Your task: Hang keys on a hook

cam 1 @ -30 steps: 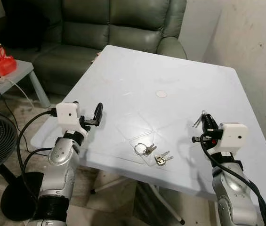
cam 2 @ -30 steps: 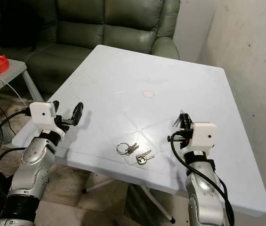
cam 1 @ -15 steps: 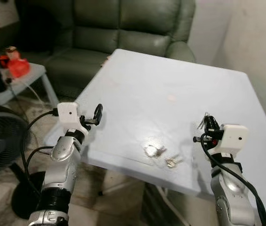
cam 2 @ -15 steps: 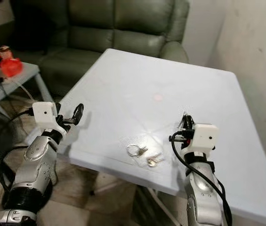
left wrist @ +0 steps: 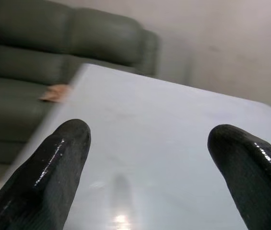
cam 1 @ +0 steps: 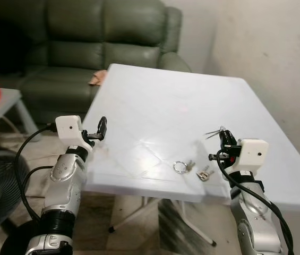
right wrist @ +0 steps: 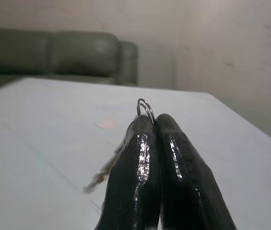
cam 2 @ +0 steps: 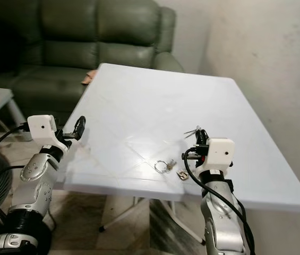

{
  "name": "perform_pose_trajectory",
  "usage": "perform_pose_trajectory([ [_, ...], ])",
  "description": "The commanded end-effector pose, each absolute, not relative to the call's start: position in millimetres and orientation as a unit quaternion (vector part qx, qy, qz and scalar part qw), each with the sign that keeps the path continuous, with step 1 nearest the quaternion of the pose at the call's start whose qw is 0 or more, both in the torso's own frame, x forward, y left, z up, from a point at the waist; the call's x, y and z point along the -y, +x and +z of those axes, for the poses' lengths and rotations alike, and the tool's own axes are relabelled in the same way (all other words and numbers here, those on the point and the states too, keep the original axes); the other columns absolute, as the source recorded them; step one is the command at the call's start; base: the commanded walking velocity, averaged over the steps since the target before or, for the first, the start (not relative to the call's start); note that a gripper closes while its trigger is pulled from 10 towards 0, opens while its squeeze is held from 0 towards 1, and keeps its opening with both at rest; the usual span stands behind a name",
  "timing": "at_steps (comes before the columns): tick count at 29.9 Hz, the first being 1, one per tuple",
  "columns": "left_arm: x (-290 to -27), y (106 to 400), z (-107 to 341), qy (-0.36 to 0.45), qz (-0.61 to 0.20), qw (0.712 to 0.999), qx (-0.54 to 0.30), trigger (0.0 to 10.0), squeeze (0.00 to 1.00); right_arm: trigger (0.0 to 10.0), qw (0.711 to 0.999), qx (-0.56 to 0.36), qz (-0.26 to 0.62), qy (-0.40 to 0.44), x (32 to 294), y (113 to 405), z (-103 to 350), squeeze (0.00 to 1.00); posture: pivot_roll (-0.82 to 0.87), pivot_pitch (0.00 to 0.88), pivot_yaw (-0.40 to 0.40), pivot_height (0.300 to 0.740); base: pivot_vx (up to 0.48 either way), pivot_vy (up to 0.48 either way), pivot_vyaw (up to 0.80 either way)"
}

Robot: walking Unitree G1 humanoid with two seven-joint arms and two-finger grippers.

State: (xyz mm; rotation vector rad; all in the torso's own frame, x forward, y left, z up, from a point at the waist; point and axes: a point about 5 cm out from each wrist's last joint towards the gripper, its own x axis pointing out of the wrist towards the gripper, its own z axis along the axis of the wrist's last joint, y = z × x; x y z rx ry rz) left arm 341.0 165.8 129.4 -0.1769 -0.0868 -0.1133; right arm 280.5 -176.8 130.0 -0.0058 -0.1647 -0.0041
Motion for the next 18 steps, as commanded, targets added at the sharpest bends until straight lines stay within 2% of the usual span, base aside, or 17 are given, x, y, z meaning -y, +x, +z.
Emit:
perform_pose_trajectory([
  [1, -165.7, 341.8, 131.0, -0.08, -0.057, 0.994, 0.047, 10.0, 0.0, 10.0, 0.997, 0.081, 0.001, -0.005, 175.6, 282.9, 131.0, 0.0, 0.0, 0.0, -0.038, 0.74, 0.0, 0.0, -0.76],
  [18, -157.6, 346.1, 129.7, -0.078, -0.072, 0.993, 0.042, 10.0, 0.0, 10.0, 0.997, 0.078, 0.001, -0.009, 174.4, 284.0, 130.9, 0.0, -0.01, 0.0, -0.035, 0.74, 0.0, 0.0, -0.76],
])
